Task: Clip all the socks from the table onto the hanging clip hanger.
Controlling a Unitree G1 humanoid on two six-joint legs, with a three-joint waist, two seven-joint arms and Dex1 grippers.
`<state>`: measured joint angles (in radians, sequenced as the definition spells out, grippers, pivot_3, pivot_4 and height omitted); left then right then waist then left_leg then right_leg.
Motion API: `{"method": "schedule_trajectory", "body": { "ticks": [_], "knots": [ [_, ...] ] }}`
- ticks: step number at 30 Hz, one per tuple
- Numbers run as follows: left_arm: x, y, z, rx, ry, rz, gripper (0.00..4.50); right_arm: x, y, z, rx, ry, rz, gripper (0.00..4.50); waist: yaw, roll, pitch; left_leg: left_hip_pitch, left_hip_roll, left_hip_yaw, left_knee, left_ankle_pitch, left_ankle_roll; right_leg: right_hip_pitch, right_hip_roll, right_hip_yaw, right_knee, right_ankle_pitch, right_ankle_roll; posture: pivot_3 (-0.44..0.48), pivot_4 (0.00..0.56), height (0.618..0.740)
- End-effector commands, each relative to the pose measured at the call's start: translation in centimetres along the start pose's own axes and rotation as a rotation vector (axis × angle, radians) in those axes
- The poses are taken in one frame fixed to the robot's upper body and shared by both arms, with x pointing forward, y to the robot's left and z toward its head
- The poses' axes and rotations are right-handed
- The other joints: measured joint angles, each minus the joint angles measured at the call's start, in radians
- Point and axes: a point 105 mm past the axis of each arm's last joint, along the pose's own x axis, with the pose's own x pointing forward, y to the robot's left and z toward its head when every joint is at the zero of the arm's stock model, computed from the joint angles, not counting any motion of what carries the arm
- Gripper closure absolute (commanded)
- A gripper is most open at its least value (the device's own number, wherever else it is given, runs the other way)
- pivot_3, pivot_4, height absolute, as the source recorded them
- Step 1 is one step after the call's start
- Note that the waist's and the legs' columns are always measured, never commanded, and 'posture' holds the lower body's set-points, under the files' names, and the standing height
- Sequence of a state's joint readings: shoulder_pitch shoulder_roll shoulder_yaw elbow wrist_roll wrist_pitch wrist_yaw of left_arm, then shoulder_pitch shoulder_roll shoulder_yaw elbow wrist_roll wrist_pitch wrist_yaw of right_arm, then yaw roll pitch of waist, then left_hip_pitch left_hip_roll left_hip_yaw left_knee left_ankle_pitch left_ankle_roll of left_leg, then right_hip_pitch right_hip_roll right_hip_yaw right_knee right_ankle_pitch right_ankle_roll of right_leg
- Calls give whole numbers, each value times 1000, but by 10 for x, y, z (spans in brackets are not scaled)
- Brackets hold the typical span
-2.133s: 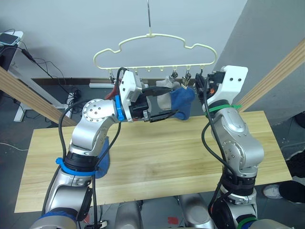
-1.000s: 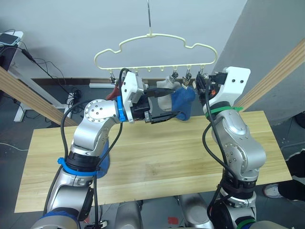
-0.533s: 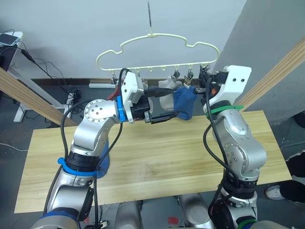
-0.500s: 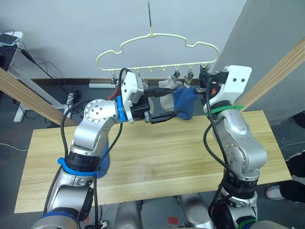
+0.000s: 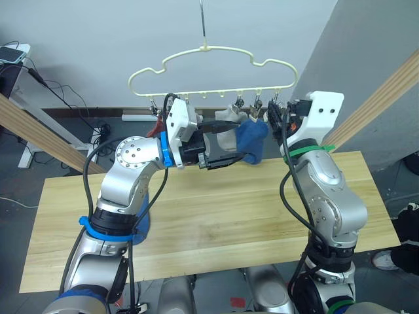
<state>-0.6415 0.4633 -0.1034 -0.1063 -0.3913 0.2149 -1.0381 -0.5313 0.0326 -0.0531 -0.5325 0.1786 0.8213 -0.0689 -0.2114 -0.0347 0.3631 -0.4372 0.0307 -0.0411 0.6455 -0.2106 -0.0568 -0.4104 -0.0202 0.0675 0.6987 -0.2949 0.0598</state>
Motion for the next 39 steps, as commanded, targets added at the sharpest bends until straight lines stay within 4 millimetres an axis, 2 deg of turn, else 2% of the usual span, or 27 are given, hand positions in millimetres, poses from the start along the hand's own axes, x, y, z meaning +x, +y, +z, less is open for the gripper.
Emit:
{"method": "schedule_trajectory", "body": {
  "ticks": [1, 17, 39],
  "knots": [
    [2, -1, 7, 32, -19, -11, 1039, 0, 3, 10, -5, -39, 3, 2362, -1, 0, 0, 0, 0, 0, 0, 0, 0, 0, 0, 0, 0, 0, 0, -348, 309, 732],
    [3, 0, 9, 36, -25, -10, 1039, 17, 12, 18, 20, -75, 41, 2362, -8, 0, 0, 0, 0, 0, 0, 0, 0, 0, 0, 0, 0, 0, 0, -344, 307, 732],
    [4, 0, 9, 40, -30, -18, 1039, 13, 11, 19, 79, -110, -26, 2362, -8, 0, 0, 0, 0, 0, 0, 0, 0, 0, 0, 0, 1, 0, 0, -353, 303, 732]
  ]
}}
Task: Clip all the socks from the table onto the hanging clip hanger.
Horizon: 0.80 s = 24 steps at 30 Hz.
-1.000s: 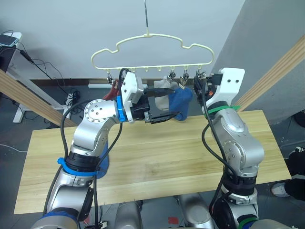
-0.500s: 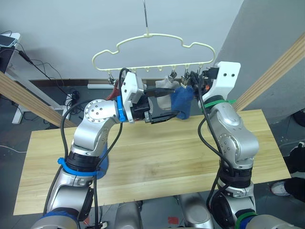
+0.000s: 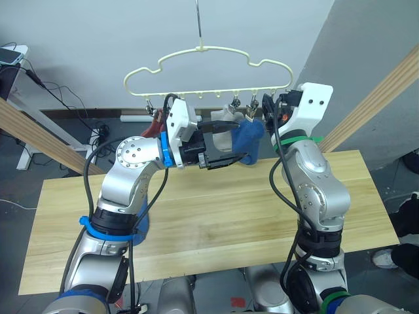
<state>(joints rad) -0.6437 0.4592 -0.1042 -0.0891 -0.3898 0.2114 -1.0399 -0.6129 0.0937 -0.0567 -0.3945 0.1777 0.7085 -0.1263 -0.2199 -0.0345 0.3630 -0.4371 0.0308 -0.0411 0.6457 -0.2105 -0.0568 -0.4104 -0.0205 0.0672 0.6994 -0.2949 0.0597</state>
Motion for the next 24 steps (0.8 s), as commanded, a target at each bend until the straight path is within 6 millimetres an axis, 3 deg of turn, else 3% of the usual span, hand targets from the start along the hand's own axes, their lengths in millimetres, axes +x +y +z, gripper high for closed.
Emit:
{"method": "schedule_trajectory", "body": {
  "ticks": [1, 24],
  "knots": [
    [4, -1, 12, 51, -32, -22, 1039, -7, 2, 15, 13, -65, 0, 2362, 0, 0, 0, 0, 0, 0, 0, 0, 0, 0, 0, 0, 0, 0, 0, -353, 303, 732],
    [6, -1, 13, 52, -40, -30, 1039, -9, 1, 18, 29, -74, -16, 2362, -1, 0, 0, 0, 0, 0, 0, 0, 0, 0, 0, 0, 1, 0, 0, -355, 296, 732]
  ]
}}
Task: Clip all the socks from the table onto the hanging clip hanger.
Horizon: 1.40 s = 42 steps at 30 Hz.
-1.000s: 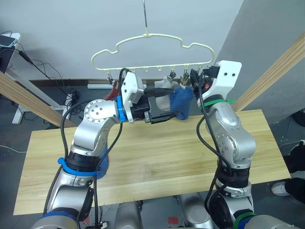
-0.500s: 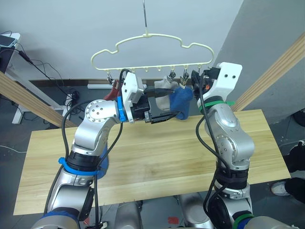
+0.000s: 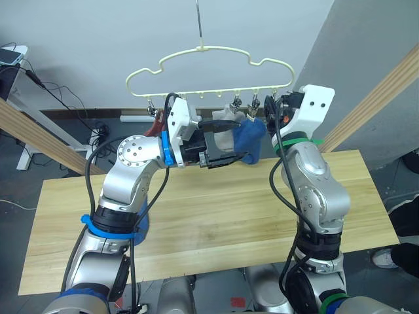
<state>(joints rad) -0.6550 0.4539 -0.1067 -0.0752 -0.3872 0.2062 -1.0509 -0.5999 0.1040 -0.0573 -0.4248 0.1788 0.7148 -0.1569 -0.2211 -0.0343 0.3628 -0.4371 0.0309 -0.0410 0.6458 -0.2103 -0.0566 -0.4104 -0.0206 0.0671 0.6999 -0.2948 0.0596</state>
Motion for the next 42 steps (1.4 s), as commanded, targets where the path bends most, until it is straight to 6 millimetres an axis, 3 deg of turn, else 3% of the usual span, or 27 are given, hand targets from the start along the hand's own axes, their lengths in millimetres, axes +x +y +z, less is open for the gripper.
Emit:
{"method": "schedule_trajectory", "body": {
  "ticks": [1, 14, 17, 22, 30, 33, 36, 38, 42],
  "knots": [
    [5, -2, 12, 51, -38, -20, 1039, -6, 4, 17, 21, -65, 19, 2362, 0, 0, 0, 0, 0, 0, 0, 0, 0, 0, 0, 0, 0, 0, 0, -355, 296, 732],
    [5, -2, 12, 52, -36, -22, 1039, -5, 9, 15, 36, -61, 45, 2362, -1, 0, 0, 0, 0, 0, 0, 0, 0, 0, 0, 0, 0, 0, 0, -364, 292, 732],
    [4, -2, 11, 49, -35, -21, 1039, -5, 9, 16, 31, -64, 51, 2954, -2, 0, 0, 0, 0, 0, 0, 0, 0, 0, 0, 0, 0, 0, 0, -364, 293, 732],
    [3, -3, 9, 46, -30, -16, 1039, -4, 11, 17, 23, -65, 69, 4439, -1, 0, -1, 0, 0, 0, 0, 0, 0, 0, 0, -1, 1, 0, 0, -364, 293, 732],
    [-8, -1, -4, -19, 8, 69, 1039, -2, 10, 18, 7, -70, 82, 4490, -3, 1, -7, 0, 0, 0, 0, 0, 0, 0, -1, 0, 1, 0, 0, -360, 292, 732],
    [-29, -3, -33, -29, 105, 189, 1039, -2, 10, 18, 3, -70, 87, 4490, -8, 1, -8, 1, 0, -1, 0, 0, 0, 0, 0, 0, 1, 0, 0, -353, 294, 732],
    [-70, 3, -67, -52, 229, 494, 503, 0, 9, 18, -2, -70, 94, 4500, -17, 1, -9, 2, 1, -2, 0, 0, 0, 0, -1, 2, 2, 0, 0, -345, 298, 732],
    [-92, -1, -80, -43, 290, 608, 32, 0, 9, 19, -4, -69, 97, 4500, -23, 1, -9, 2, 3, -3, 0, 0, 0, 0, -1, 1, 2, 0, 0, -335, 303, 732],
    [-149, -4, -97, -129, 370, 982, 32, 1, 8, 18, -9, -63, 106, 4500, -21, 0, -10, 2, 2, -4, 1, 1, 1, 0, -3, 1, 4, 0, 0, -325, 309, 732]
  ]
}}
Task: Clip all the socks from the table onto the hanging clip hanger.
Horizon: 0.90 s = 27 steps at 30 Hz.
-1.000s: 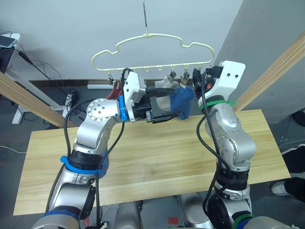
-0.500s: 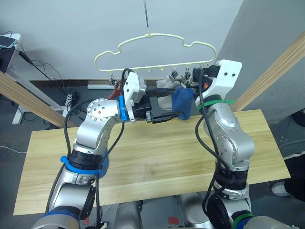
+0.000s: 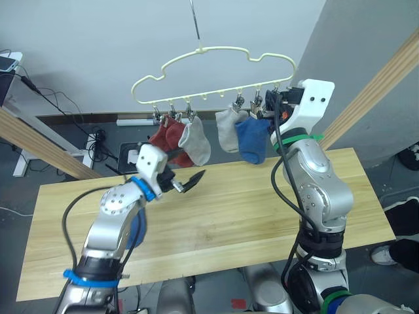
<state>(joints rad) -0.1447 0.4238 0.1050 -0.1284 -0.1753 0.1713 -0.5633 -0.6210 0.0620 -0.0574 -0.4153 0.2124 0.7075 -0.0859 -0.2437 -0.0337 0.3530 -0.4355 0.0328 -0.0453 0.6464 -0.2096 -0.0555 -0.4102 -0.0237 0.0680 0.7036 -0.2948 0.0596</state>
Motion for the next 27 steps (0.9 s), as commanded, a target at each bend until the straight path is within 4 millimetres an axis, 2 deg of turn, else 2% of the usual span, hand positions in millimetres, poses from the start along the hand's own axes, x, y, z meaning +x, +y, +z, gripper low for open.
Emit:
{"method": "schedule_trajectory", "body": {
  "ticks": [1, 4, 12, 22, 27],
  "knots": [
    [-30, 36, -5, -28, 19, 308, 32, -1, 2, 11, 4, -43, 19, 4500, 2, -1, 0, 0, 0, 0, 0, 0, 0, 0, 0, 0, 0, 0, 0, -320, 310, 732],
    [-62, 56, -38, -132, 150, 509, 32, 0, 2, 10, 3, -37, 30, 4500, -1, -1, -1, 0, -1, 0, 0, 0, 1, 0, 0, 0, 1, 0, 0, -309, 312, 732],
    [-100, 65, -88, -281, 377, 672, 32, 4, 7, 8, -4, -21, 67, 4500, 8, -1, -1, 1, -2, -1, 0, 1, 1, 0, 1, -1, 2, 0, 0, -288, 318, 732],
    [-97, 56, -131, -384, 598, 662, 32, 6, 9, 8, -6, -16, 84, 4500, 24, -1, -1, 2, -2, 0, 0, 1, 1, 0, 1, -1, 3, 0, 0, -284, 319, 732],
    [-88, 50, -131, -387, 584, 602, 32, 6, 10, 8, -6, -16, 86, 4500, 24, 0, -5, 3, -2, 0, 0, 1, 0, 0, 1, 0, 4, 0, 0, -294, 312, 732]
  ]
}}
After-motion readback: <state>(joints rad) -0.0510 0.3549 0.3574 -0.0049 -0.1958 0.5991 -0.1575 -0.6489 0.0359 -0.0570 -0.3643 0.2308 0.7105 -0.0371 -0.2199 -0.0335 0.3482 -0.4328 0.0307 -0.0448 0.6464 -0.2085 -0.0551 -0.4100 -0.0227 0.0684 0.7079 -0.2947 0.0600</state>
